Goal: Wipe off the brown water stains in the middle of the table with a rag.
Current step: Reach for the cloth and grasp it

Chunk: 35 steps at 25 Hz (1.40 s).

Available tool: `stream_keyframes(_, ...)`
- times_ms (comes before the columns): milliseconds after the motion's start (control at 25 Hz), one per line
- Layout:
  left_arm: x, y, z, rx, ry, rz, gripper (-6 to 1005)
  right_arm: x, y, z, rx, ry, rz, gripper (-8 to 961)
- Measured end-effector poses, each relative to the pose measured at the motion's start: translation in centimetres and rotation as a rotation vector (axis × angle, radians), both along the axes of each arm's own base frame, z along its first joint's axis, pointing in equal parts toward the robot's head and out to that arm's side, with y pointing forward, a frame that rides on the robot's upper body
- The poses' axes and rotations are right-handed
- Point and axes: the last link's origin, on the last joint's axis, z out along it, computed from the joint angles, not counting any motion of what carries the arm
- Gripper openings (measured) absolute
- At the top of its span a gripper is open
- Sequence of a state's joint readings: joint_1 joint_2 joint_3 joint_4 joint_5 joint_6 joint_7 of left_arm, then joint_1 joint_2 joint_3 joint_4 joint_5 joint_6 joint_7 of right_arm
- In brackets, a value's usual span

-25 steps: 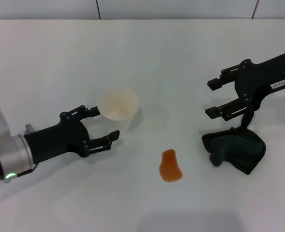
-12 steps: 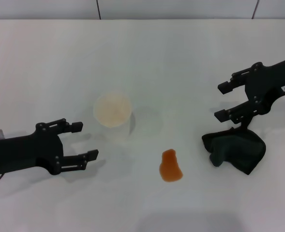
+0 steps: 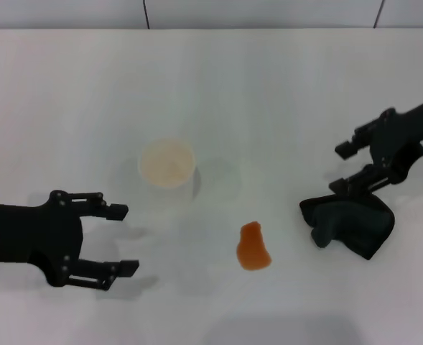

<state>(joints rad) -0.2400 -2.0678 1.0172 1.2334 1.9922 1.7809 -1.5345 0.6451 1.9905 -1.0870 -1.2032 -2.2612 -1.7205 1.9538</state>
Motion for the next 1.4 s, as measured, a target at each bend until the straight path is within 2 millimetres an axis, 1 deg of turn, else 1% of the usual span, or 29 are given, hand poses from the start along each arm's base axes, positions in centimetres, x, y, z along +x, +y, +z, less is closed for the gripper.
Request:
stream_keyframes(80,0.7,-0.1,0.5,-0.025,0.041,-0.007,837,0.0,-0.2,-0.5,-0.018,-0.021,-0.009,776)
stream_keyframes(320,2.0,0.2,1.0,-0.089,0.105,0.009,836,0.4,-0.6,-1.8,-0.047,-0.069,-0.033,678)
stream_keyframes(600,2.9,0.4,-0.1,-0.152,0.148,-0.003,836,1.5,-0.9,-3.3,-0.09,-0.091,-0.033,666)
stream_keyframes(840,3.3,0.8,-0.4,-0.163,0.158,-0.011,836,2.4,-0.5,-4.3,-0.074,-0.117,-0.021,655)
stream_keyframes(1080,3.6,1.0,-0.6,-0.163,0.158,-0.014,836,2.5,-0.1,-4.8,-0.078,-0.152,0.002,645)
stream_keyframes(1400,3.7,1.2,-0.6,-0.157,0.159,-0.002,835,2.2,-0.4,-5.1,-0.113,-0.153,0.067,497)
